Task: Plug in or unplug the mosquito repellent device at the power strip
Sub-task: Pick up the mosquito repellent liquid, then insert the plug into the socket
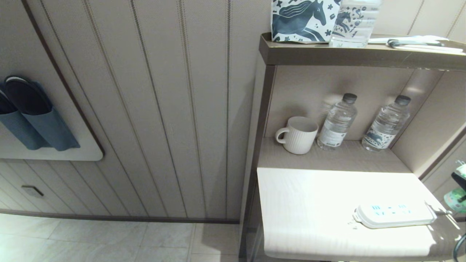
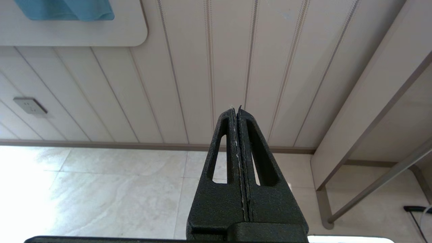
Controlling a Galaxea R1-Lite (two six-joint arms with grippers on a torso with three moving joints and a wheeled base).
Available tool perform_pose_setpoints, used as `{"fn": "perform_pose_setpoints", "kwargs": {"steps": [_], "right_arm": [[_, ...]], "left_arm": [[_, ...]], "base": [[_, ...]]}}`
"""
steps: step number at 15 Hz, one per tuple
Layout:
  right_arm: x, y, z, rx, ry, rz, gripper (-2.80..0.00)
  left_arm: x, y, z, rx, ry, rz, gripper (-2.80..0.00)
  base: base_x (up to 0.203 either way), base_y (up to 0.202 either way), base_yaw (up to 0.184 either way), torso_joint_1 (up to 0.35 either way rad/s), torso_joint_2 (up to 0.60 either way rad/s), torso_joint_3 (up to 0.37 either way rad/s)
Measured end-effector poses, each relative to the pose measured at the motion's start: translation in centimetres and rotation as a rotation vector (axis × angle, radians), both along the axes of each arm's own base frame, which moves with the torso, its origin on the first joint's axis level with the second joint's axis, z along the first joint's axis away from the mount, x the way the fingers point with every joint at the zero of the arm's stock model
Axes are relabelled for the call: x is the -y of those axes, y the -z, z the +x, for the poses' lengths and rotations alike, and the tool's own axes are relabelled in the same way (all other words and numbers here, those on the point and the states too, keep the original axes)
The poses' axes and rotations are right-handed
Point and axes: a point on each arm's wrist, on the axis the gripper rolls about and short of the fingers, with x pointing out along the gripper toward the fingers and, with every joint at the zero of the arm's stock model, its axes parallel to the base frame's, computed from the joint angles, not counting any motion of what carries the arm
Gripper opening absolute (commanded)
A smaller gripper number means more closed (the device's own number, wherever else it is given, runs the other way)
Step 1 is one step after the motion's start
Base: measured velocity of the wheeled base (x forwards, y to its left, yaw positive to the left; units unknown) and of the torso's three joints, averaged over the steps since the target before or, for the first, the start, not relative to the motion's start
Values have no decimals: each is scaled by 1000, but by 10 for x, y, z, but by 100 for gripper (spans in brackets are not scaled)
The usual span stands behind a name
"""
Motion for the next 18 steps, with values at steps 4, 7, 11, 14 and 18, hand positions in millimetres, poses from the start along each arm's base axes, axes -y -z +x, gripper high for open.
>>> {"fn": "perform_pose_setpoints", "kwargs": {"steps": [4,7,11,14,18], "right_arm": [[-12,-30,-2,-17,-8,26,-280],[-14,-73,-2,-61,-3,77,-280],[-39,-154,-10,-165,-49,153,-280],[-78,-177,-19,-372,-104,196,-280],[-107,-174,-9,-690,-38,69,-280]], "left_arm": [[0,0,0,0,0,0,-280],[0,0,0,0,0,0,-280],[0,0,0,0,1,0,-280],[0,0,0,0,0,0,-280],[0,0,0,-1,0,0,-280]], "base": [[0,0,0,0,0,0],[0,0,0,0,0,0],[0,0,0,0,0,0],[0,0,0,0,0,0],[0,0,0,0,0,0]]}}
